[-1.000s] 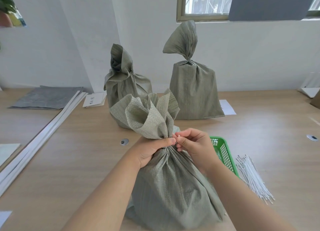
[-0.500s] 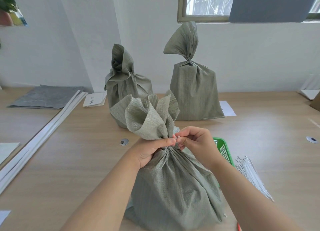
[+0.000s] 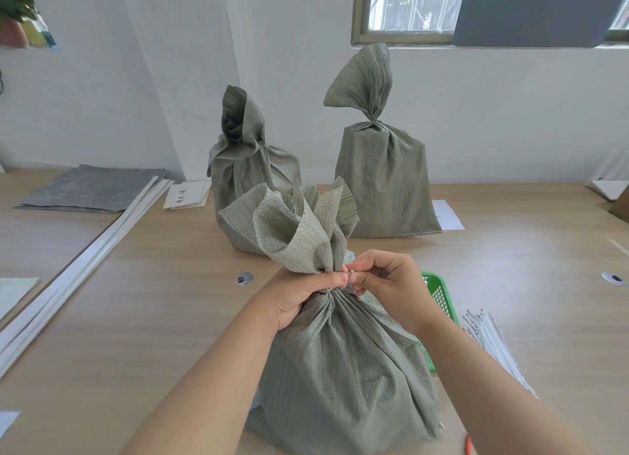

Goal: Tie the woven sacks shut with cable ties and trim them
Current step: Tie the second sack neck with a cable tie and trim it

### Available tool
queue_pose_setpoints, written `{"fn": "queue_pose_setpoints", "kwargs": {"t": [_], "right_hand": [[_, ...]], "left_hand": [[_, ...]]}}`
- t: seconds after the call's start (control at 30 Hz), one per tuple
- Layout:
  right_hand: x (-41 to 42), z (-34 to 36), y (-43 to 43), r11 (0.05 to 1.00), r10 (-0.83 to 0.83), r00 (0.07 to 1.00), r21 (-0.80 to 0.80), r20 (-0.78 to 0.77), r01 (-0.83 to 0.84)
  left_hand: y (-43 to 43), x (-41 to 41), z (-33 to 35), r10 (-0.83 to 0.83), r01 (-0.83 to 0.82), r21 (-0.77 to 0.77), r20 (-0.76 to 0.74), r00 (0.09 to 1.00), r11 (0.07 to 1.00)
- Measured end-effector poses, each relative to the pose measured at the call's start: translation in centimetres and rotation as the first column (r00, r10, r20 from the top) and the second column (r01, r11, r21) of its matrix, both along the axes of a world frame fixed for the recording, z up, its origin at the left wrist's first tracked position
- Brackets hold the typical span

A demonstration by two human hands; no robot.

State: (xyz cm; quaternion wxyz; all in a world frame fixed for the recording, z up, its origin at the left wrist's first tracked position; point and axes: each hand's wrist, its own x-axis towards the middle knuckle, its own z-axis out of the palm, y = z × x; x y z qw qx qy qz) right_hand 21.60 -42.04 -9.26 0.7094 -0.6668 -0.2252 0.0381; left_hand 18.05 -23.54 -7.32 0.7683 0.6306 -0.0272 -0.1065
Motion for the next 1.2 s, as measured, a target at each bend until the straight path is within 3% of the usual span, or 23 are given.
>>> {"fn": "queue_pose_setpoints", "kwargs": {"t": [0.77,1.2], "right_hand": [[-0.3,0.4,-0.6,0.997,0.006,1.000,-0.077,0.013,-0.005],[-0.4,1.2,-0.9,0.977,0.023,0.991,-0.213,0.133,0.005]], "left_hand": [[-0.2,0.0,-0.2,-0.006,0.005,0.036,0.029,1.000,0.999],[-0.5,-0.1,0.0,0.021,-0.021,-0.007,0.005,1.000,1.000]]}}
